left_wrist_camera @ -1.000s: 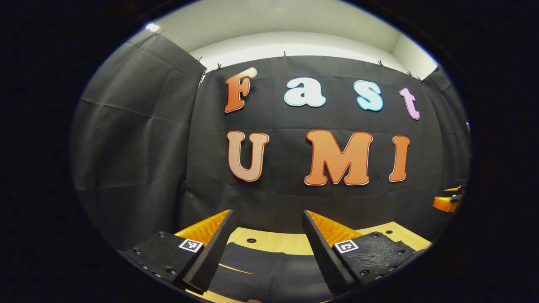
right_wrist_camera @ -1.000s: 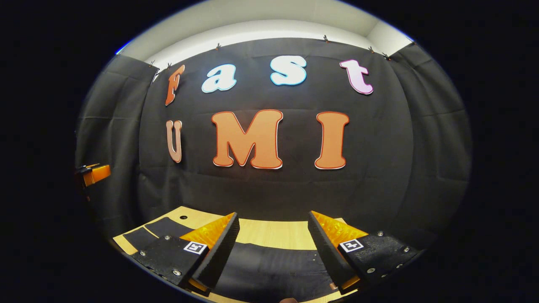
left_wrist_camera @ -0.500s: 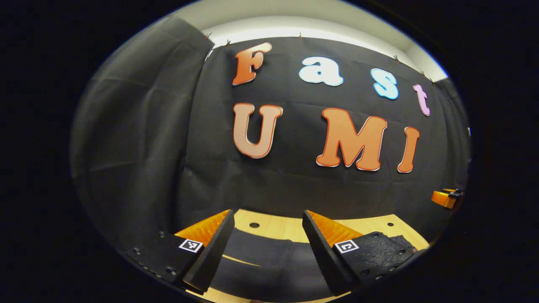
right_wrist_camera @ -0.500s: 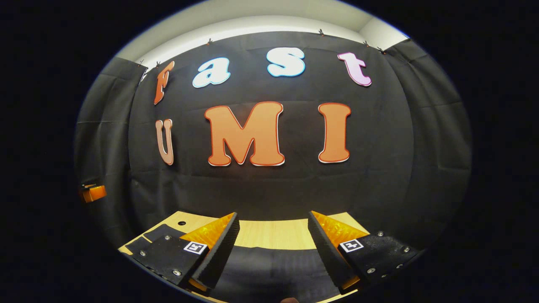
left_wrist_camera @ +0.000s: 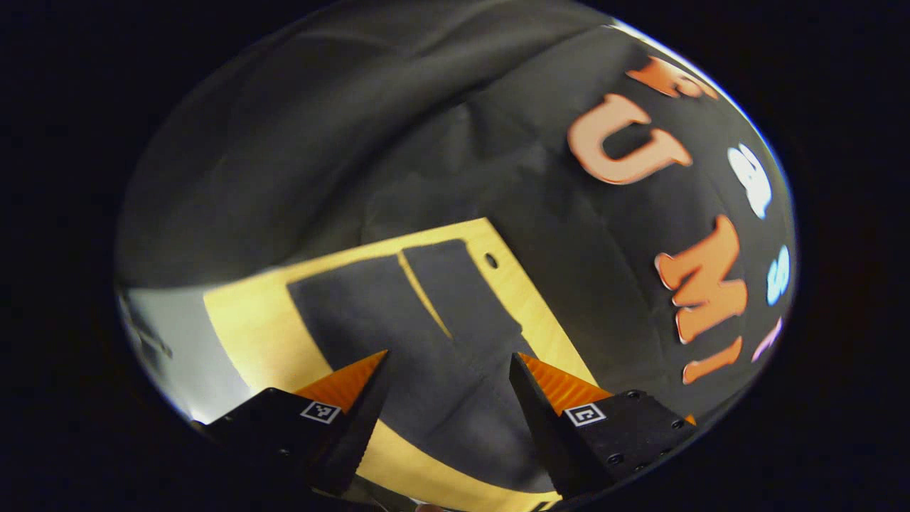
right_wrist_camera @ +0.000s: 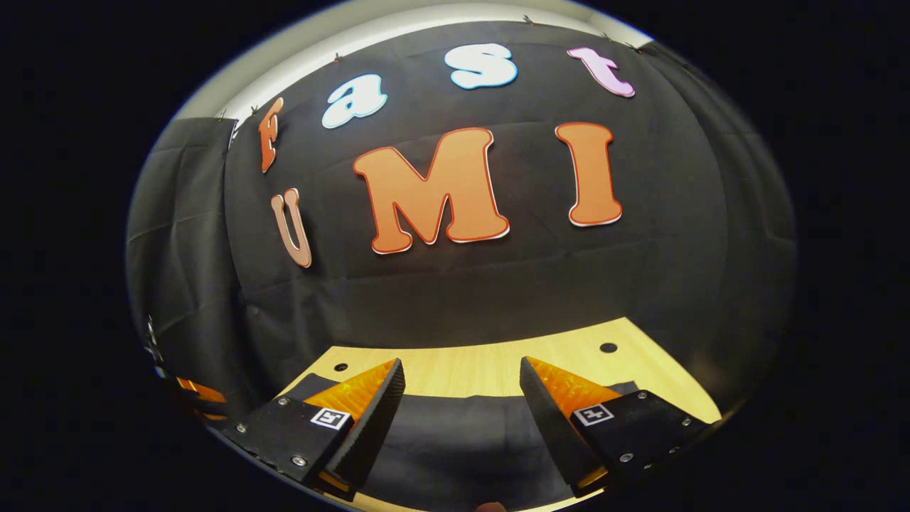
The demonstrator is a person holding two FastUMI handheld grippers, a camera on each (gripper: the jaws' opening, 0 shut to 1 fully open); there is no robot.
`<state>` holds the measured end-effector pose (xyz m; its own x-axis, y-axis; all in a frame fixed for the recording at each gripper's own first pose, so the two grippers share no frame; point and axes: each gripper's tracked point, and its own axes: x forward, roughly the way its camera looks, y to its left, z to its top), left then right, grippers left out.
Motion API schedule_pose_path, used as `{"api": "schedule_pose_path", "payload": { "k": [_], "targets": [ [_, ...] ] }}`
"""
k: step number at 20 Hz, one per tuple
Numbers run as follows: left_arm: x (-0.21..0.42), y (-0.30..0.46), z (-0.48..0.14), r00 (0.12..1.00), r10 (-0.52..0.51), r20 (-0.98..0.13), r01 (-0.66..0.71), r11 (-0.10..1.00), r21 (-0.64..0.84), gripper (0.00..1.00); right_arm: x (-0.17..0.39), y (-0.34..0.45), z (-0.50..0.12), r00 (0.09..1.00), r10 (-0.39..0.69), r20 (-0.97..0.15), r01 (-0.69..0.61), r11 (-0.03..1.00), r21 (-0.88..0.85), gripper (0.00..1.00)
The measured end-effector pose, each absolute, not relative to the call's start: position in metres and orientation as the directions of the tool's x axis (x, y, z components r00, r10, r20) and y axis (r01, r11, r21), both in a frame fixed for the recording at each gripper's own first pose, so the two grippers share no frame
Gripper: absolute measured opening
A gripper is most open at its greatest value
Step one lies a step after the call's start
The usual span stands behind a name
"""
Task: Grasp the waist and the cuffs of the jeans and fold them to make the two legs overlap; first hold the waist and fold one-third of the jeans toward the cuffs, then hold the cuffs and fold the remaining one-third in the same direction to finish folding.
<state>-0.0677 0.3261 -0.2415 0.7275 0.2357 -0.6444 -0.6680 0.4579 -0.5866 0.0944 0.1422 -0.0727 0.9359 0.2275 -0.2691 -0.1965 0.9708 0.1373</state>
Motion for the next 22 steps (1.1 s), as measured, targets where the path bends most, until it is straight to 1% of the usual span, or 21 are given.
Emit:
{"api": "schedule_pose_path", "payload": {
  "k": [3,8,9,10,11,12,16,19,22],
  "targets": [
    [-0.071,0.335,-0.286,0.678,0.197,-0.708,-0.727,0.324,-0.605,0.98,0.096,0.132,-0.083,0.926,0.214,-0.311,-0.18,0.974,0.135,0.97],
    [-0.076,0.343,-0.341,0.535,0.146,-0.832,-0.844,0.129,-0.521,0.98,0.094,0.116,-0.093,0.91,0.19,-0.368,-0.146,0.979,0.142,0.98],
    [-0.073,0.347,-0.347,0.528,0.135,-0.838,-0.849,0.104,-0.518,0.98,0.095,0.114,-0.094,0.907,0.186,-0.378,-0.139,0.979,0.149,0.97],
    [-0.072,0.351,-0.351,0.519,0.142,-0.843,-0.855,0.088,-0.511,0.98,0.096,0.114,-0.097,0.902,0.186,-0.389,-0.134,0.979,0.156,0.97],
    [-0.073,0.352,-0.353,0.515,0.144,-0.845,-0.857,0.084,-0.508,0.96,0.096,0.114,-0.098,0.899,0.185,-0.398,-0.131,0.979,0.159,0.97],
    [-0.073,0.358,-0.356,0.512,0.148,-0.846,-0.859,0.084,-0.505,0.98,0.096,0.113,-0.098,0.897,0.181,-0.403,-0.126,0.979,0.16,0.97],
    [-0.073,0.376,-0.366,0.481,0.158,-0.862,-0.877,0.073,-0.475,0.98,0.098,0.113,-0.101,0.892,0.171,-0.419,-0.115,0.981,0.155,0.98],
    [-0.069,0.383,-0.367,0.497,0.158,-0.853,-0.867,0.057,-0.494,0.98,0.099,0.112,-0.107,0.885,0.167,-0.435,-0.103,0.981,0.167,0.98],
    [-0.055,0.386,-0.365,0.542,0.13,-0.83,-0.84,0.083,-0.536,0.96,0.101,0.111,-0.11,0.879,0.162,-0.448,-0.083,0.978,0.191,0.98]
  ]
}}
